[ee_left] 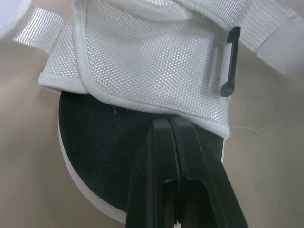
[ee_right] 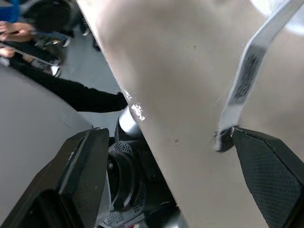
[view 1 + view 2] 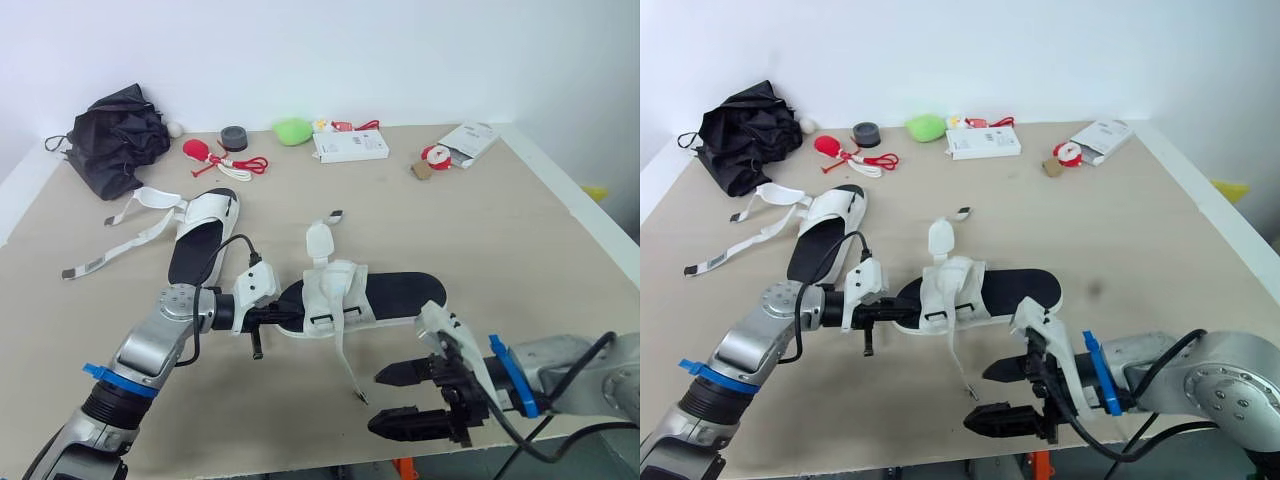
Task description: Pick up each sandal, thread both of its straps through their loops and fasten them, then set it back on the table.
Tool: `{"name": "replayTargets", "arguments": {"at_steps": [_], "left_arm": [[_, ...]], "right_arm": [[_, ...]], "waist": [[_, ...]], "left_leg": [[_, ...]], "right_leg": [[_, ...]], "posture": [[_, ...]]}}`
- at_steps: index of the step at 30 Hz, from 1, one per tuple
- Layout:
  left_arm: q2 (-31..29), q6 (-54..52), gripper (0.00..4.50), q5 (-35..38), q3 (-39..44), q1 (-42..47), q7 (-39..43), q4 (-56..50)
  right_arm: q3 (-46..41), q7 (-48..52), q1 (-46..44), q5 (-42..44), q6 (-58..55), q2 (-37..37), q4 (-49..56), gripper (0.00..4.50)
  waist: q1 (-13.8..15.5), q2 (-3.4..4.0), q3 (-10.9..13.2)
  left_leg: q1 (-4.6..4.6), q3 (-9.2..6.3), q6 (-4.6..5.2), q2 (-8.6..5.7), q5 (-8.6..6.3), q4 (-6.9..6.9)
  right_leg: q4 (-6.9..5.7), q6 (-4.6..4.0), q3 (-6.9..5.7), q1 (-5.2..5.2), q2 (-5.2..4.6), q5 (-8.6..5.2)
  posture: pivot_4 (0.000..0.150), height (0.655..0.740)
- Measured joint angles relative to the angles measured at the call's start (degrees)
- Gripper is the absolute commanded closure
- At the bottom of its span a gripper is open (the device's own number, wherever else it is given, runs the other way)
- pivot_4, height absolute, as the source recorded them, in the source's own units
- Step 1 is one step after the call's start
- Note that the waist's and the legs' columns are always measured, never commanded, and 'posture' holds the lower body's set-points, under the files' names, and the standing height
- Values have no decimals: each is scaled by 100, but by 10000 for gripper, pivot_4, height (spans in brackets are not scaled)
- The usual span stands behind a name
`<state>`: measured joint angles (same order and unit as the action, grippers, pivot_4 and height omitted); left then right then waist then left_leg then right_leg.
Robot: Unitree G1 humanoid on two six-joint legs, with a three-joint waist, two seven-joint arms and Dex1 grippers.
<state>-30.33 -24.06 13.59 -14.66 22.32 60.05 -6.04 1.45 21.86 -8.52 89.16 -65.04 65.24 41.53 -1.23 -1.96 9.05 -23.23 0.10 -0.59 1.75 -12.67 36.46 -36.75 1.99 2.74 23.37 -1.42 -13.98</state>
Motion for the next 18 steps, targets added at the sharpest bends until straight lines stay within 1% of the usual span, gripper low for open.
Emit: {"name": "replayTargets", "arguments": {"at_steps": [1,2,7,8,12,16,18], "left_arm": [[2,-16,45000,-4,-24,48,10,36],[21,-23,45000,-20,-74,131,25,103],[40,-22,45000,-28,-126,207,54,160],[43,-24,45000,-25,-131,220,68,157],[43,-33,45000,-21,-130,204,61,114],[41,-95,45000,-17,-113,148,14,36],[41,-109,45000,-15,-96,122,-32,9]], "right_arm": [[144,-318,-56,154,-2,-21,20,908],[497,-955,-269,385,-1,-172,16,908],[1134,-1812,-853,503,-94,-558,-197,908],[1431,-2127,-1169,490,-227,-821,-486,908],[1649,-2337,-1398,450,-384,-973,-724,908],[1688,-2325,-1530,295,-542,-1068,-832,908],[1713,-2217,-1622,54,-654,-1073,-797,4634]], "waist": [[0,-3,2],[-1,-5,3],[9,-6,4],[12,-7,3],[21,-5,3],[20,-5,3],[19,-4,2]], "left_leg": [[0,0,0,-1,1,3],[-1,0,0,-2,3,10],[-6,-1,1,0,4,13],[-9,-1,1,0,4,13],[-13,-3,2,-1,3,13],[-13,-5,3,0,2,11],[-12,-7,3,2,3,11]], "right_leg": [[0,-12,3,0,0,-6],[0,-11,7,-1,-1,-4],[0,-9,12,-1,-2,-2],[0,-8,12,-1,-2,-2],[0,12,13,0,-5,7],[0,14,11,0,-4,6],[0,12,9,0,-1,7]], "posture": [[1500,7400],[1500,7400],[1500,7400],[1500,7400],[1500,7400],[1500,7400],[1500,7400]]}}
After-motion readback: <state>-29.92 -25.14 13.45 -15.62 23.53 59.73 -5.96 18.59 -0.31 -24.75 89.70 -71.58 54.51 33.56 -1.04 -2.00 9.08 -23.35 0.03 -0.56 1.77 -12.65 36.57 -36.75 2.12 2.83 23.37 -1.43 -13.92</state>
